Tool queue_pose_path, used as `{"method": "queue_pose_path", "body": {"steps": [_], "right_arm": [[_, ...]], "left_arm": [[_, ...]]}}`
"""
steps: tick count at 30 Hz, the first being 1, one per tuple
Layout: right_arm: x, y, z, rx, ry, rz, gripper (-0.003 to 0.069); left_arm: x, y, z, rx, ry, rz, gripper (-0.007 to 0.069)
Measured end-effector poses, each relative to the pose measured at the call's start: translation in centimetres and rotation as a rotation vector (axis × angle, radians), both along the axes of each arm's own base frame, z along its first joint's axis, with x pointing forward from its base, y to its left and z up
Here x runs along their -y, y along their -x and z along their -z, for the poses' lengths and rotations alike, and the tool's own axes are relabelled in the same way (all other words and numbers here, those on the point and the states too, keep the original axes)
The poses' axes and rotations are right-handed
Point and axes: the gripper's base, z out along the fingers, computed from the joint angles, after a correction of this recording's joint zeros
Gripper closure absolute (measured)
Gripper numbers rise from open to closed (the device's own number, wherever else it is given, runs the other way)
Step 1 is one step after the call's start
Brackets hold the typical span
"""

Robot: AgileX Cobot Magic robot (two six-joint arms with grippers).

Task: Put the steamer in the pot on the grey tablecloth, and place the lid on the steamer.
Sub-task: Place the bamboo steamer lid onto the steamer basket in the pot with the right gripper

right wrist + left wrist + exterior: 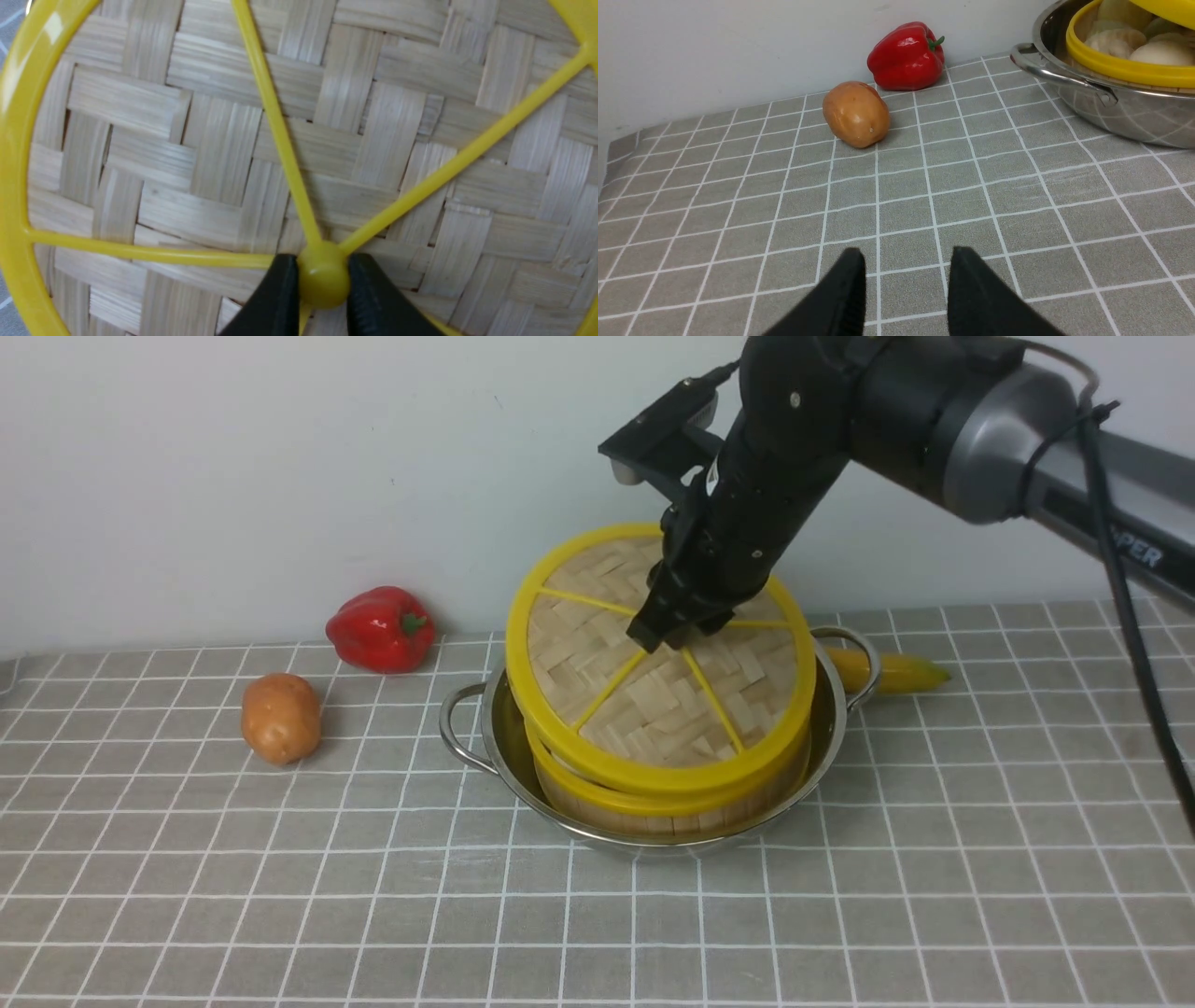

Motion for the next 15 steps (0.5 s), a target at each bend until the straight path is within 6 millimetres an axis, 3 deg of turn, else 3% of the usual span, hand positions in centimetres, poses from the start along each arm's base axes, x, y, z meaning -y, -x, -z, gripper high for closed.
{"method": "queue_pose_path", "body": {"steps": [15], "right_arm": [[0.11,0.19,0.11,-0.023,0.015,-0.004,0.0512]], "left_arm": [[0.00,0.00,0.00,0.000,0.000,0.000,0.0382]]}}
